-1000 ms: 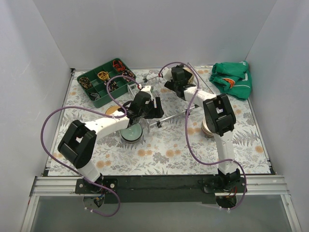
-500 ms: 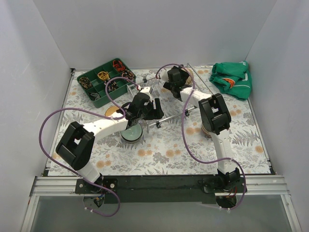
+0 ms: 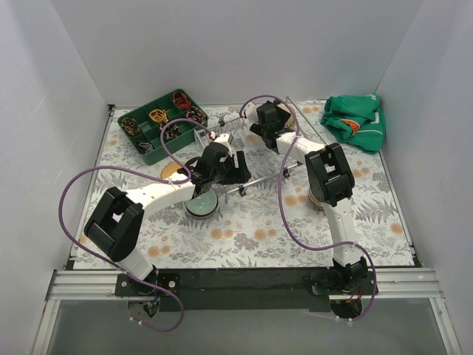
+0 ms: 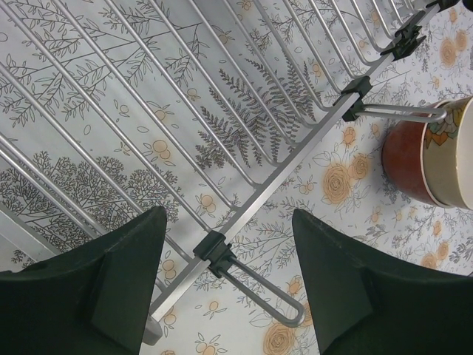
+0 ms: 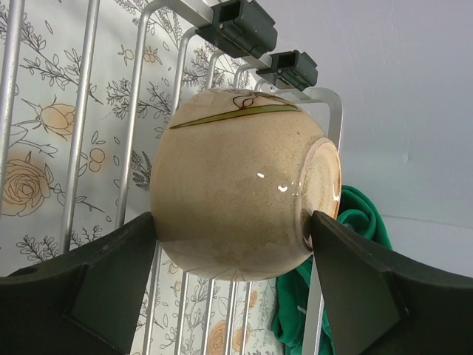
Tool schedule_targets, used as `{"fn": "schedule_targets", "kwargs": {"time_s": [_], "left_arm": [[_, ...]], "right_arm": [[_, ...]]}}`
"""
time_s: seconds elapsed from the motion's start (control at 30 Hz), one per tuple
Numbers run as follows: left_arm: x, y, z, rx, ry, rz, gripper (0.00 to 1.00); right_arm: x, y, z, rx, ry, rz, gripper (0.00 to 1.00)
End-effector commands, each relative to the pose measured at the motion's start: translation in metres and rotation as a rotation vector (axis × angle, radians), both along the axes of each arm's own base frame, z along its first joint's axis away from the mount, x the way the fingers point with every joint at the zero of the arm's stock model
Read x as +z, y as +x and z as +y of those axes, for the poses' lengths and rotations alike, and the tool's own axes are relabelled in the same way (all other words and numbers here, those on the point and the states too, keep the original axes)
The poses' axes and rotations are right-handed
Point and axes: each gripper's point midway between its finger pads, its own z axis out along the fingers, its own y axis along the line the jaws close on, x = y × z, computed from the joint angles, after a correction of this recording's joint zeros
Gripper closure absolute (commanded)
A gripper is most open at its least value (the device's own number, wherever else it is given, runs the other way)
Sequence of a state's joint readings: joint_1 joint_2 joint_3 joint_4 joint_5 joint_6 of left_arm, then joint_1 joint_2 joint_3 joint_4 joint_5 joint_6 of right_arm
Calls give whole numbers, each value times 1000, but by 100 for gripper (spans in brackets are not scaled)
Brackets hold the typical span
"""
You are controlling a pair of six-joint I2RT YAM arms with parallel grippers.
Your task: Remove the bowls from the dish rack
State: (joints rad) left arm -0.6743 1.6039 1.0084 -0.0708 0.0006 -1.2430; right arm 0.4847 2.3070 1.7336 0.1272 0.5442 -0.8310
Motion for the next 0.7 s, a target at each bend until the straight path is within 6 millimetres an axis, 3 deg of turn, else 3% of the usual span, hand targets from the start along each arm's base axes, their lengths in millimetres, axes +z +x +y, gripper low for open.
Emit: {"fn": "schedule_targets", "kwargs": {"time_s": [0.0, 0.33, 0.67], "left_arm": [[-38, -31, 26, 10, 109, 146, 31], [-35, -30, 25, 12, 103, 141, 31], [-31, -26, 21, 14, 91, 133, 31]], "right_arm": [[48, 3, 7, -13, 196, -63, 24], [51, -14, 11, -3, 280, -18, 33], [95, -35, 16, 23, 379, -41, 50]]}}
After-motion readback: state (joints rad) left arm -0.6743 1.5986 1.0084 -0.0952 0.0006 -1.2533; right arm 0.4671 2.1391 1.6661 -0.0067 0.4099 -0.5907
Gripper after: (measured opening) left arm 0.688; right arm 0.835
